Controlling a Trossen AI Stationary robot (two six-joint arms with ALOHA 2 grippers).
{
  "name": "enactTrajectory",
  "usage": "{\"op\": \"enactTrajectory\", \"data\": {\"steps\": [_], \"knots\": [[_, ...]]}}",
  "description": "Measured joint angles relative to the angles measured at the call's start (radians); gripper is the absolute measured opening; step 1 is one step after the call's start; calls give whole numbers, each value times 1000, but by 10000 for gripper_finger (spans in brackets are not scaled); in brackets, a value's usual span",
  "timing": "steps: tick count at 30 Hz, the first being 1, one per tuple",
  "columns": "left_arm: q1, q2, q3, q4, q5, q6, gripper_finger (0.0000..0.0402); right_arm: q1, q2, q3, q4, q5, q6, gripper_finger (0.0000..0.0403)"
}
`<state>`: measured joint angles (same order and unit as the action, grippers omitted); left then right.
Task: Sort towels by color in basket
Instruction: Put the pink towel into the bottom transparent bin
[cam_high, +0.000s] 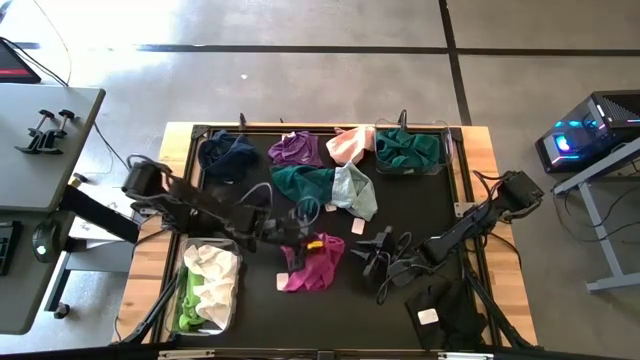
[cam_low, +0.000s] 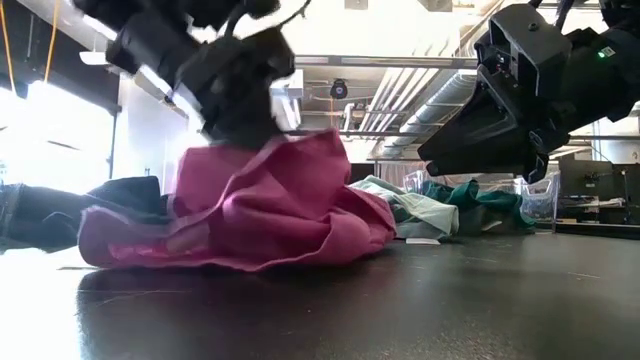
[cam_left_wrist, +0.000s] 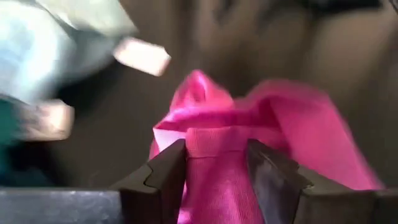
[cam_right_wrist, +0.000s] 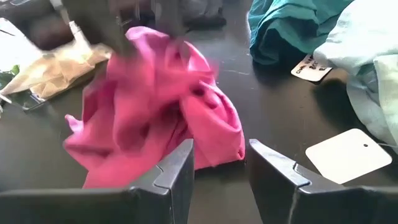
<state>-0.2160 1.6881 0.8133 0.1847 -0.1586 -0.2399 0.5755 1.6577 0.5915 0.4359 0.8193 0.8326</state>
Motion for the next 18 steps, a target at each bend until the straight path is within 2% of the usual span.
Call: {"op": "enactTrajectory", "data": {"steps": [4,9,11,14,18], "knots": [[-27,15,3,19,-35,102,132,0,0,0,0,0,2,138],[-71,-5,91,-59,-64,308,117,-2,0,0,-2,1,2,138],[-84,-14,123,-75,-80,348,118,-4,0,0,-6,1,3,138],[-94,-14,162,-130,-83,364,136,-6,0,0,-5,0,4,138],[-94,-7,175,-190,-83,323,180,-6,5,1,-1,0,5,138]]}}
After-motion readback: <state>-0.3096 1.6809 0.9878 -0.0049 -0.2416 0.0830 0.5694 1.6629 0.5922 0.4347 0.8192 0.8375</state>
